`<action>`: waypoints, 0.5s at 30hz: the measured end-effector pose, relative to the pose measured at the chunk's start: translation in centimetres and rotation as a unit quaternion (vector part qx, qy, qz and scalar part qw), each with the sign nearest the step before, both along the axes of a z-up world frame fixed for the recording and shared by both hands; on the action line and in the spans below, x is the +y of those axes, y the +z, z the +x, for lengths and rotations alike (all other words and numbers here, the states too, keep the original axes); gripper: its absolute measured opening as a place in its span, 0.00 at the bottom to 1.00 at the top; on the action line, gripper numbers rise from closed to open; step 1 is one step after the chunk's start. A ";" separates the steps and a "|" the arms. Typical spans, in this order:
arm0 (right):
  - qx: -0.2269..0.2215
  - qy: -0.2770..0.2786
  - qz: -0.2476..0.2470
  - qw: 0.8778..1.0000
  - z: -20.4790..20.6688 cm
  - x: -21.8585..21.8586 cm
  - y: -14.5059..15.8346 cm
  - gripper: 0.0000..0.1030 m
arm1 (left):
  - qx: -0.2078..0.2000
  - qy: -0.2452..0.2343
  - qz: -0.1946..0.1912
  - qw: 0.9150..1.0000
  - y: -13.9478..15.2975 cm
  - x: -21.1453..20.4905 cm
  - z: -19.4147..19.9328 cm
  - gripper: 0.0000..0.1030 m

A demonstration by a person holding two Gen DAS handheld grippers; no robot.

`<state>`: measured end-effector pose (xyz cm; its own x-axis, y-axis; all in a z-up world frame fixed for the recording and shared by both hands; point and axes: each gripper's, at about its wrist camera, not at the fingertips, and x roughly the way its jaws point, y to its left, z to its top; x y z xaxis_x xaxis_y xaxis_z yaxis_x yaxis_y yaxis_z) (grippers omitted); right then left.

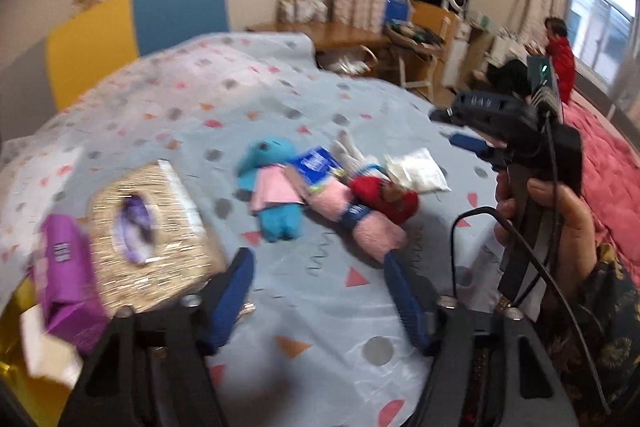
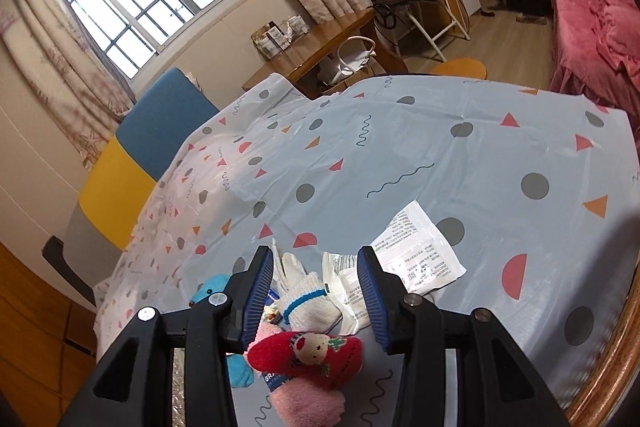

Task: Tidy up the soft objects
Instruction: 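Grasp the red knitted doll with the left tool while the right tool reaches the white packet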

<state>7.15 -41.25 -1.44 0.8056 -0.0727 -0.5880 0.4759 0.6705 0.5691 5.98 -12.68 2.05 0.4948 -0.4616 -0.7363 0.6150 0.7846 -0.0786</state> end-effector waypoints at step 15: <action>-0.034 0.012 0.055 0.998 -0.4 -1.0 -0.7 0.43 | 0.011 -0.066 0.043 0.997 -4.0 -11.1 6.3 0.87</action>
